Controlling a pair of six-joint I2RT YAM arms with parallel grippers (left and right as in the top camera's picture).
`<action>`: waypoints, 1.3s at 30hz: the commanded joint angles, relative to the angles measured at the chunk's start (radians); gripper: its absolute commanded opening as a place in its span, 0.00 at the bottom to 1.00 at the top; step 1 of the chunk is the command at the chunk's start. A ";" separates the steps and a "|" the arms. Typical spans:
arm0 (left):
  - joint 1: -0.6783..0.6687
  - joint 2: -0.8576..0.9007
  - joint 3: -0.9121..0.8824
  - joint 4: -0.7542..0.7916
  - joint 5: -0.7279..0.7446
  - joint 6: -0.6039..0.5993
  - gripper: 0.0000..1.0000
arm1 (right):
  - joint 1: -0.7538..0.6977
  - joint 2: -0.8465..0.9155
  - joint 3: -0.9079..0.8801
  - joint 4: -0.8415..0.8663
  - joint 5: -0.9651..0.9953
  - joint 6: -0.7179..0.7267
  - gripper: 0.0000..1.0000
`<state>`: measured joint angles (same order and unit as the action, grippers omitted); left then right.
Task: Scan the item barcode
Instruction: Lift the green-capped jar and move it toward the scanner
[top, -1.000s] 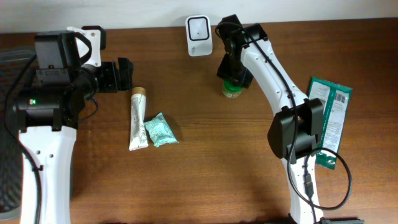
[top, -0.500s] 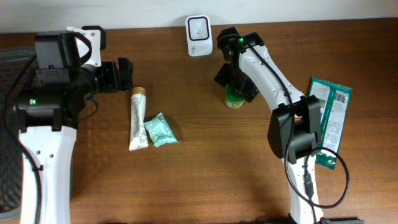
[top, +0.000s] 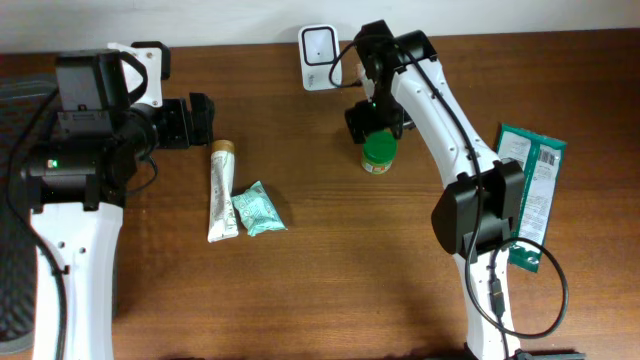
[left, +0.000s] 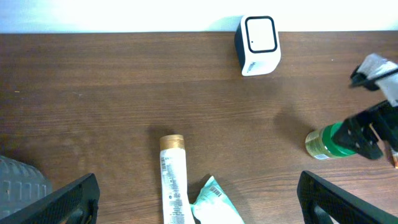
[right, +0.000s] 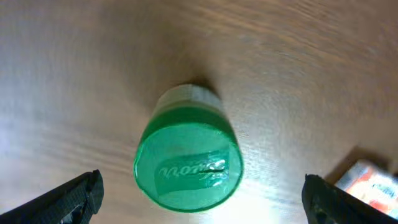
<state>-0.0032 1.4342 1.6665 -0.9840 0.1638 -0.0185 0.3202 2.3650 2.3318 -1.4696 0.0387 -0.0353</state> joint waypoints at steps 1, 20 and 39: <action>0.006 -0.010 0.014 0.001 -0.004 0.012 0.99 | -0.007 -0.002 -0.057 -0.003 -0.032 -0.218 0.98; 0.006 -0.010 0.014 0.001 -0.004 0.012 0.99 | -0.007 -0.002 -0.190 0.117 -0.027 -0.222 0.75; 0.006 -0.010 0.014 0.001 -0.004 0.012 0.99 | -0.008 -0.003 -0.019 -0.003 -0.031 -0.135 0.54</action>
<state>-0.0032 1.4342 1.6665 -0.9840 0.1638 -0.0185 0.3199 2.3653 2.2414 -1.4528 0.0135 -0.2367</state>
